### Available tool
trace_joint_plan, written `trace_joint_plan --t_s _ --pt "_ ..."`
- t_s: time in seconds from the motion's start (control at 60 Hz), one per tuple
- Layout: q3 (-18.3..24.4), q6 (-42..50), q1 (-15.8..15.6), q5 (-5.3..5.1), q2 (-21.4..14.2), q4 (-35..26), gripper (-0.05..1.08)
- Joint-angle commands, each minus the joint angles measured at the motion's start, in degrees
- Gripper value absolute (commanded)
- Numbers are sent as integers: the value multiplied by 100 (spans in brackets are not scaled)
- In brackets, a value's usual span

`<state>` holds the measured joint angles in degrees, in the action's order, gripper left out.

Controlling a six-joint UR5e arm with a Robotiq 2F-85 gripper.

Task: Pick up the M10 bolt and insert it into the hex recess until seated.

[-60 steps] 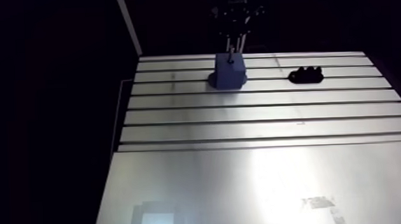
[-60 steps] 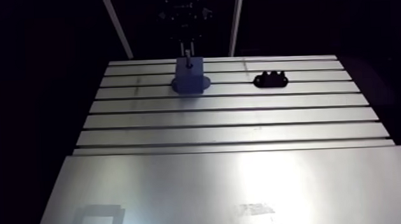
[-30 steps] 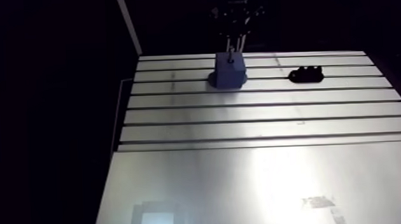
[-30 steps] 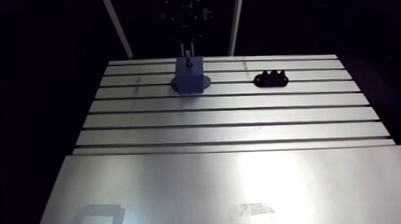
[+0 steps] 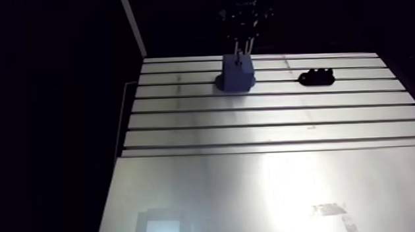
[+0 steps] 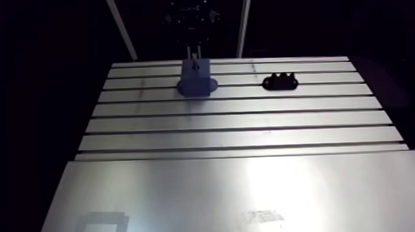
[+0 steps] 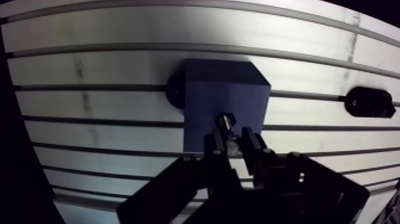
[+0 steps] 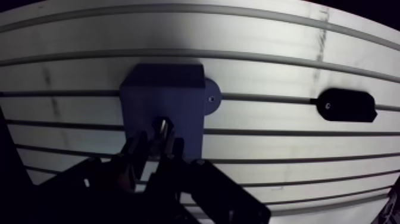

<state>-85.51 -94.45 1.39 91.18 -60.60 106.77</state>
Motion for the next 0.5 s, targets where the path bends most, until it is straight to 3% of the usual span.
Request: trace_joint_plan --t_s 0.017,0.5 --pt "-5 -7 2 0 0 14 80" --pt "-14 -8 -7 0 8 24 80"
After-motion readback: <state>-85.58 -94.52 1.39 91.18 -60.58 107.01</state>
